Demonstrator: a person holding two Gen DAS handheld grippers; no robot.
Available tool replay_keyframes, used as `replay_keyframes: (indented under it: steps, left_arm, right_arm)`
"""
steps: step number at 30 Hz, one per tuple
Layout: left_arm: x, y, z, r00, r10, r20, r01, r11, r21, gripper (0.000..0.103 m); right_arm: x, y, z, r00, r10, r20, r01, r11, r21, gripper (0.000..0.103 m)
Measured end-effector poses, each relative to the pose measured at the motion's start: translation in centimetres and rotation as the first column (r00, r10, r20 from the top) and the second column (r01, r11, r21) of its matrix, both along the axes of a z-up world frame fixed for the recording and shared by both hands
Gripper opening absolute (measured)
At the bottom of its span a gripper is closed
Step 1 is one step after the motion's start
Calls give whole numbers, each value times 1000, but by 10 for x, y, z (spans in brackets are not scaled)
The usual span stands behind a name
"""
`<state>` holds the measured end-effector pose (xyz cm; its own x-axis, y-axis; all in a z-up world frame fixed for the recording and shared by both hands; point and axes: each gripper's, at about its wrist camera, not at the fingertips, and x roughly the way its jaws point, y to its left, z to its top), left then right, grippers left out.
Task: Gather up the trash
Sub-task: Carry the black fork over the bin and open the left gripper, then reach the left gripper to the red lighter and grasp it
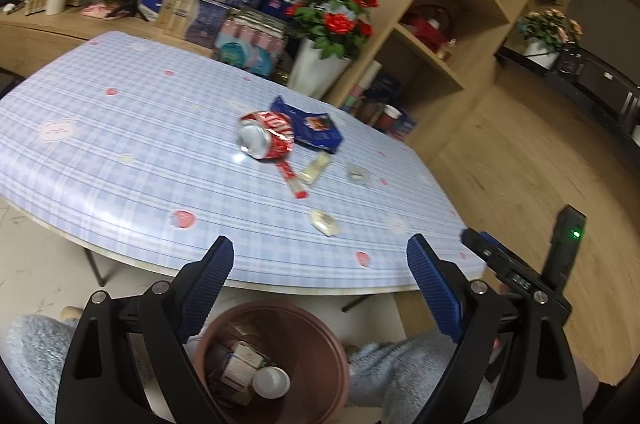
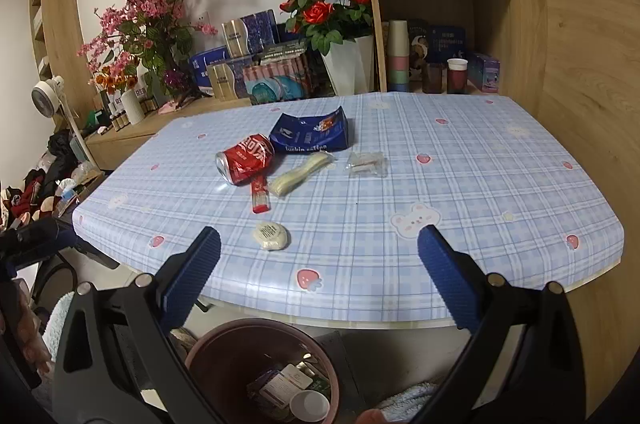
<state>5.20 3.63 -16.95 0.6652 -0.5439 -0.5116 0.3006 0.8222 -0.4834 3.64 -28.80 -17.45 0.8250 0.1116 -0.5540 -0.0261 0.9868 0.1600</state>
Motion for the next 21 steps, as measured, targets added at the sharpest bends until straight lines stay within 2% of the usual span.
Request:
replay_keyframes:
  steps: [6, 14, 19, 21]
  left_arm:
    - [17, 1, -9, 999, 25, -43, -22, 997, 72, 87]
    - [51, -26, -19, 997, -8, -75, 22, 982, 186, 87]
    - [84, -56, -32, 994, -26, -107, 53, 964, 259, 87]
    - [103, -69, -40, 991, -28, -132, 67, 949, 307, 87]
  right_arm:
    - [6, -3, -9, 1000, -14, -11, 14, 1000, -4, 97]
    - [21, -15, -25, 999, -21, -39, 23, 999, 45, 98]
    - [33, -27, -34, 997, -45, -61, 48, 998, 40, 98]
    - [41, -35, -38, 996, -47, -76, 50, 998, 41, 98]
